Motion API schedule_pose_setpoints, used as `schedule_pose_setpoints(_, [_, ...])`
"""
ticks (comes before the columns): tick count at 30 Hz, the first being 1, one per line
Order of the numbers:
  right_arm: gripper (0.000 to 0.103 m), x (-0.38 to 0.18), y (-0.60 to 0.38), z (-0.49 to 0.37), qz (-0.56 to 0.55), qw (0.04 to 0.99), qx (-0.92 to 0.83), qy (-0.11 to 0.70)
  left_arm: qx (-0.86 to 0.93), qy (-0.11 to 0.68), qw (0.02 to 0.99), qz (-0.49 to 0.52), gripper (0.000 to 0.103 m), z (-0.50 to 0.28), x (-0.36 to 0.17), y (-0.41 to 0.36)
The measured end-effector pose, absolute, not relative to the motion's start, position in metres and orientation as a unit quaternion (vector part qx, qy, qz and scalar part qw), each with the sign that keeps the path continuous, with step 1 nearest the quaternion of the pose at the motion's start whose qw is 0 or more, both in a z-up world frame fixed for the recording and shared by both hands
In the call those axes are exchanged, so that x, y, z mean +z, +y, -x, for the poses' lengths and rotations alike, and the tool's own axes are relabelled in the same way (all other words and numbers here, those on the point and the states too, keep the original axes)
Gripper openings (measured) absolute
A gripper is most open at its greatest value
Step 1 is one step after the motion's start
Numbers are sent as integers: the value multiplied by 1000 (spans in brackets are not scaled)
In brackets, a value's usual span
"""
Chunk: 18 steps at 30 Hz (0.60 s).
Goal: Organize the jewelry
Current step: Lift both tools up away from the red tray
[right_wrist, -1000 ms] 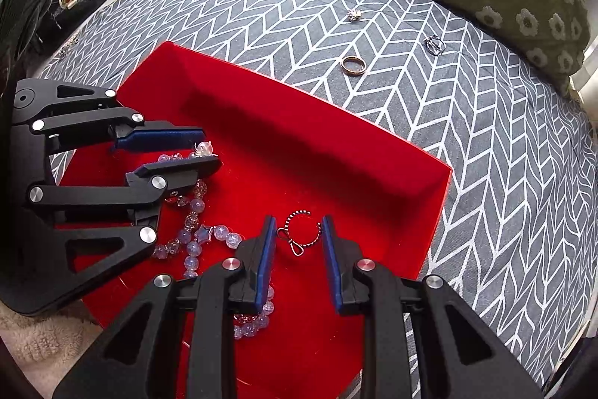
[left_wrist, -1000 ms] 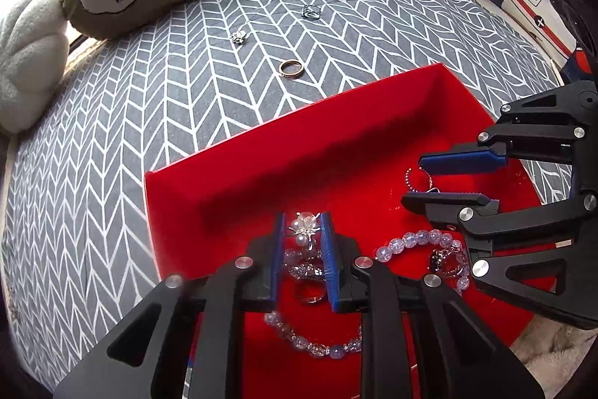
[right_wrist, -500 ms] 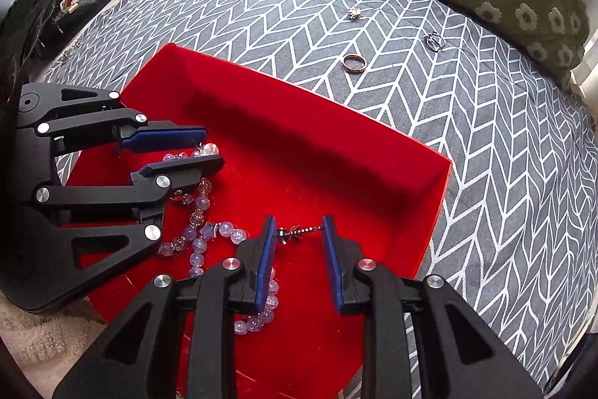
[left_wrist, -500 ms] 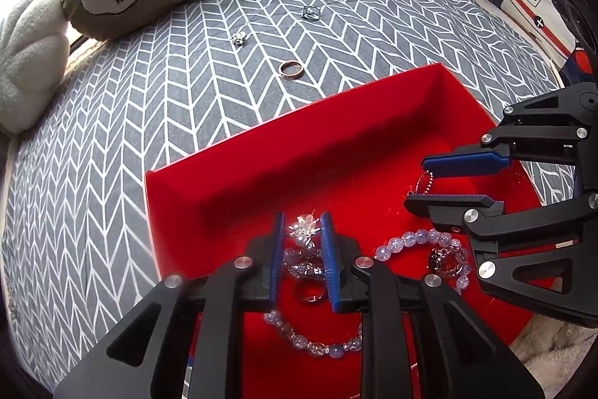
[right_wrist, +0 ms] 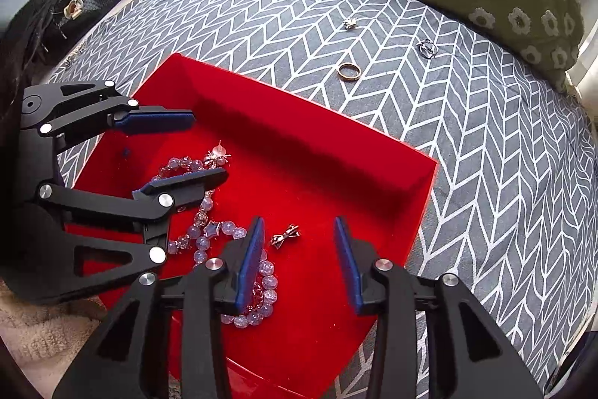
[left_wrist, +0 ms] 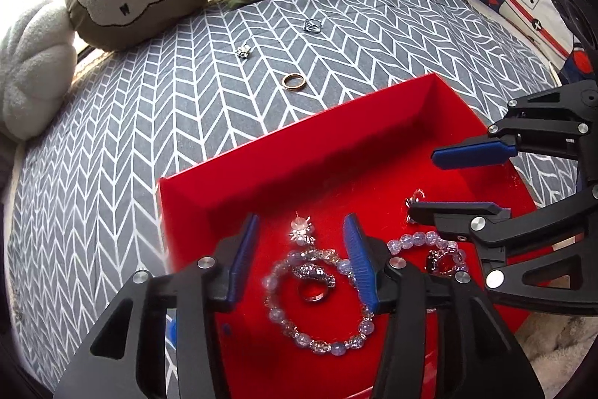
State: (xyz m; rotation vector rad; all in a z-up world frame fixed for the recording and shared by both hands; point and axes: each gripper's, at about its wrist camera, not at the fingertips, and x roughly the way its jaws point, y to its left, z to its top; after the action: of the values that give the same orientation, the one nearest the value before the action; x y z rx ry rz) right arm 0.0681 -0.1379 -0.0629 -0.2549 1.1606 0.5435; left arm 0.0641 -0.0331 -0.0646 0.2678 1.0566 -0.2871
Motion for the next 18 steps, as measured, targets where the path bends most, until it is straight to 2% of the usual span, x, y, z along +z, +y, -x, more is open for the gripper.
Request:
schedule_pose_setpoints(4, [38,-54,-143,-64,115,799,256,531,-133,489,854,-120,46,-62,-55,-27])
schedule_pose_setpoints(9, [41,-31,-158,-48,100,815,267,504,-130,443,877,-133,63,-40,-27,-23])
schedule_pose_setpoints(14, [62,-6,-175,-25,88,839,279,459,-123,394,902,-127,86,-14,-4,-13])
schedule_pose_setpoints(18, [81,6,-187,-1,75,855,293,421,-114,383,910,-108,87,3,1,3])
